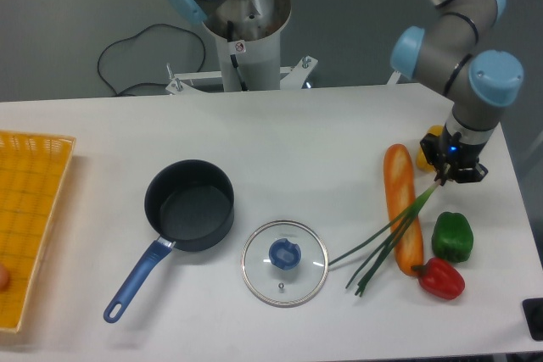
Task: Pick up the green onion
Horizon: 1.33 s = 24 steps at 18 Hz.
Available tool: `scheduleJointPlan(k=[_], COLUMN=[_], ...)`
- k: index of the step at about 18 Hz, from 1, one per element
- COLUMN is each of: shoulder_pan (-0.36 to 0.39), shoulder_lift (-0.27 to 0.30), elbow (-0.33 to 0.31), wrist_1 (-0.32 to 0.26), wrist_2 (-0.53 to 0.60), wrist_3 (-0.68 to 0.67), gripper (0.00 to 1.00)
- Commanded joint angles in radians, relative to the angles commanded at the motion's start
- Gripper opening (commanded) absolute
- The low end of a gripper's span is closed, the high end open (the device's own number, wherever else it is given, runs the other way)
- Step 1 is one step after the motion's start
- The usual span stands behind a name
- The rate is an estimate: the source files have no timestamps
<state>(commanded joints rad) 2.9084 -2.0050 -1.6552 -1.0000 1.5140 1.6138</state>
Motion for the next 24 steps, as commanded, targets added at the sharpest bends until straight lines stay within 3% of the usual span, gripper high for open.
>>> scheduleJointPlan(k=[10, 18, 24], shoulder_pan=[-0.023, -0.054, -0.077], shoulder_lift=[0.078, 0.15, 0.147], elbow=[0.005, 0.069, 0.112], wrist_1=[-0.141, -0.324, -0.359], wrist_2=[0.009, 0.021, 0.067], wrist_3=[-0.005, -0.006, -0.008], gripper=[0.12, 0.12, 0.12])
